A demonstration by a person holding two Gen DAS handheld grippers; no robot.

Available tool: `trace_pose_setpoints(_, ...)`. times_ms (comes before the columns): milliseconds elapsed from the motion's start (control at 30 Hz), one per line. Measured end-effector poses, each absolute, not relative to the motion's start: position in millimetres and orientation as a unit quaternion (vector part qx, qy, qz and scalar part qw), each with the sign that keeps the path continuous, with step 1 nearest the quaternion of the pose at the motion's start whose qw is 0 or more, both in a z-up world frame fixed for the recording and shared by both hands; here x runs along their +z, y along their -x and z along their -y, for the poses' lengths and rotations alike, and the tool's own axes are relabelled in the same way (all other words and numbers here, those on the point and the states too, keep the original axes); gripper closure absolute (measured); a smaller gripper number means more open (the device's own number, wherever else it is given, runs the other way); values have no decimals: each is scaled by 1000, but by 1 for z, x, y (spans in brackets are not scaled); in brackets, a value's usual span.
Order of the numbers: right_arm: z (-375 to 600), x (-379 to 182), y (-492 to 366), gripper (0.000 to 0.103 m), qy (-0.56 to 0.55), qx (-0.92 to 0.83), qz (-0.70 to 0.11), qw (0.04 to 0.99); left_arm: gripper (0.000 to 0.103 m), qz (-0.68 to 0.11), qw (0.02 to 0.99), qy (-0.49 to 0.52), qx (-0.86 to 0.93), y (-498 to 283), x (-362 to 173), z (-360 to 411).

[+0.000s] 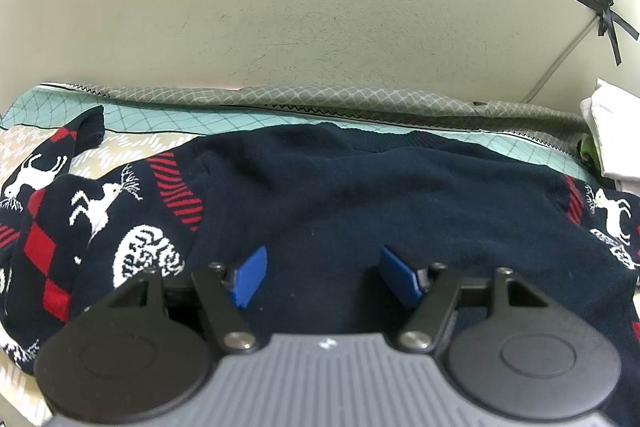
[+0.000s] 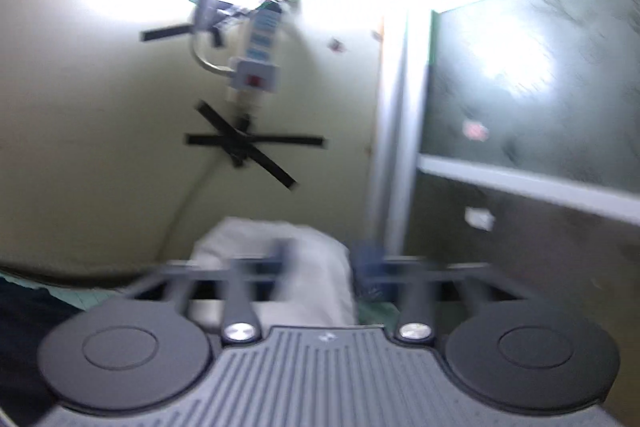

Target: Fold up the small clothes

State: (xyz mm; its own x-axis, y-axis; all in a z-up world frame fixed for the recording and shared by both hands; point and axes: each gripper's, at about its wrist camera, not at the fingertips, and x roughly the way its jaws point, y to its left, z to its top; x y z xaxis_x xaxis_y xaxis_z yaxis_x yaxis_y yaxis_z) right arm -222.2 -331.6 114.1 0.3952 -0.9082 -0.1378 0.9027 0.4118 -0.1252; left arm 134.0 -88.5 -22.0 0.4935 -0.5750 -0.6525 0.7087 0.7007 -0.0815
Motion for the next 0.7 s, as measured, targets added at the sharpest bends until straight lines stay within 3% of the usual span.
trace_pose_setpoints(100,324,98,242,34,-47,-505,-86,857,30,-337,856,-92,-381,-134,-21,87)
trace_pose_setpoints(400,268,52,154,34,-110,-286,-156,939,29,-340,862,-7,-376,-145,19,22)
trace_pose_setpoints(567,242,34,89,34,-124,-170,-184,960,29,-316,917,-3,-241,-203,52,-63)
trace_pose_setpoints(700,229,17,56,34,-121,-122,-193,966,30,-331,932,-34,-141,-271,61,-88)
